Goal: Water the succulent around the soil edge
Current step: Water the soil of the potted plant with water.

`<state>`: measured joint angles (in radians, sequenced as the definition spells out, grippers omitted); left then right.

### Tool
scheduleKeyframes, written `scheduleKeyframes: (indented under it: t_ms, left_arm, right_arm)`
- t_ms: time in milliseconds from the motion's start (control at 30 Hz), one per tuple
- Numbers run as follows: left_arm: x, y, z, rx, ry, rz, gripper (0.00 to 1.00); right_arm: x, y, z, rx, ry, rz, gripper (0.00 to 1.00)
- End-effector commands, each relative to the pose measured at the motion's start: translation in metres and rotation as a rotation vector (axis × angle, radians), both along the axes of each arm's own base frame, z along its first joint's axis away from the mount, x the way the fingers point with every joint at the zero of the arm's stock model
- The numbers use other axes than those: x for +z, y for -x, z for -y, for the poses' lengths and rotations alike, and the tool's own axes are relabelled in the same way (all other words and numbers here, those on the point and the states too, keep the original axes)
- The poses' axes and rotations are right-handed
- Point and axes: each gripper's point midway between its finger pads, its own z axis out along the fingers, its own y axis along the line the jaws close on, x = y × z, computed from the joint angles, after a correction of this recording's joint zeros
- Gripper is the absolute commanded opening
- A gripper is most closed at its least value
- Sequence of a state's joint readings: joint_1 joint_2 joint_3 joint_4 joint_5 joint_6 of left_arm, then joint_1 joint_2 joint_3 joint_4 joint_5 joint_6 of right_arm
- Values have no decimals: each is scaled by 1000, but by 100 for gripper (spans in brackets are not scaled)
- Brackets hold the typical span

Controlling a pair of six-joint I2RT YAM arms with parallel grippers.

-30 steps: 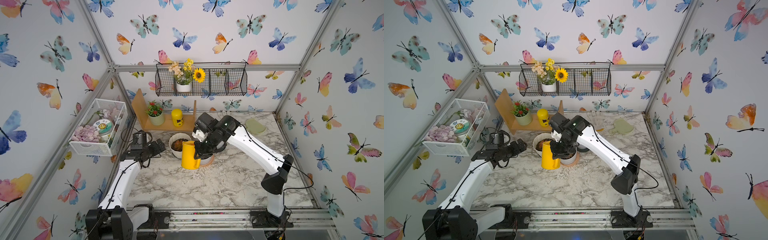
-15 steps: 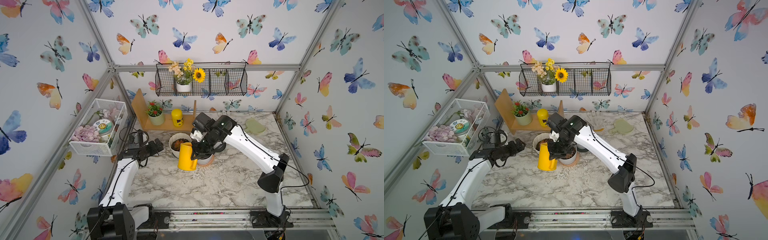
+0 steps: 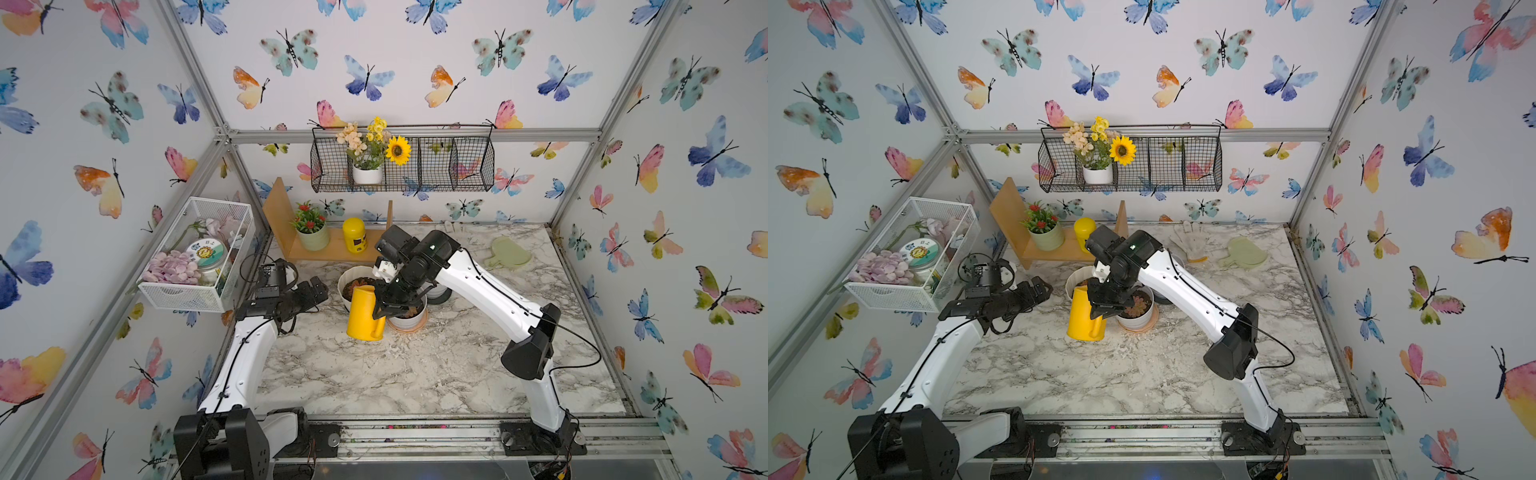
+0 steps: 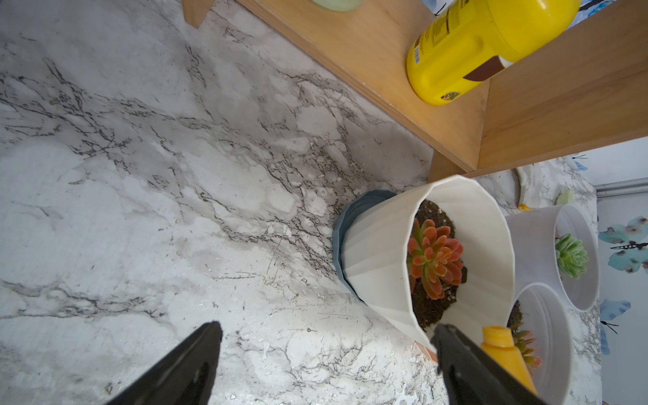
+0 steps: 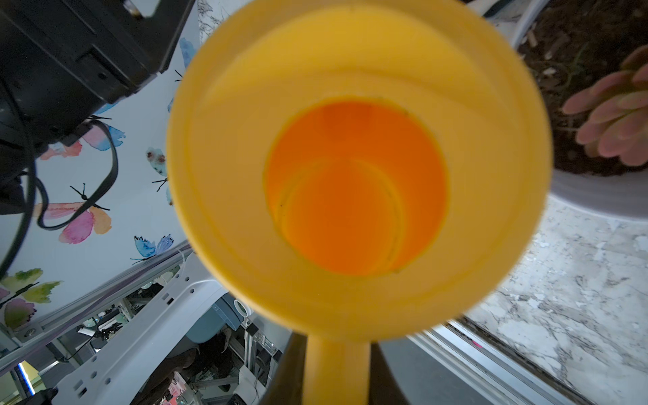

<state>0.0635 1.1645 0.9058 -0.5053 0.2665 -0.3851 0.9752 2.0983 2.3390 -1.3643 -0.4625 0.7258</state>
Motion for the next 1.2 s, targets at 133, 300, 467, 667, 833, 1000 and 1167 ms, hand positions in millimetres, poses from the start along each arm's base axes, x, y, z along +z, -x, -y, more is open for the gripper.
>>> scheduleKeyframes:
  t_ms: [133, 300, 467, 667, 833, 1000, 1167]
  left_arm:
    - [2, -6, -5, 17, -6, 6, 98]
    - [1, -10, -5, 25, 14, 5, 99]
    - [3, -12, -5, 23, 15, 8, 99]
    - [-1, -8, -4, 26, 26, 4, 99]
    - [-2, -7, -3, 25, 26, 5, 98]
    - [-1, -8, -4, 25, 28, 6, 99]
    - [1, -9, -3, 24, 28, 8, 99]
  right_arm:
    - [7, 5, -19, 21, -68, -25, 1]
    - [6, 2, -25, 18, -83, -22, 1]
    - [7, -7, -35, 0, -112, 1, 1]
    - [6, -12, -44, -2, -140, 10, 1]
    - [6, -17, -47, -14, -144, 29, 1]
    - [6, -23, -47, -33, -144, 50, 1]
    - [8, -32, -42, -54, -144, 65, 1]
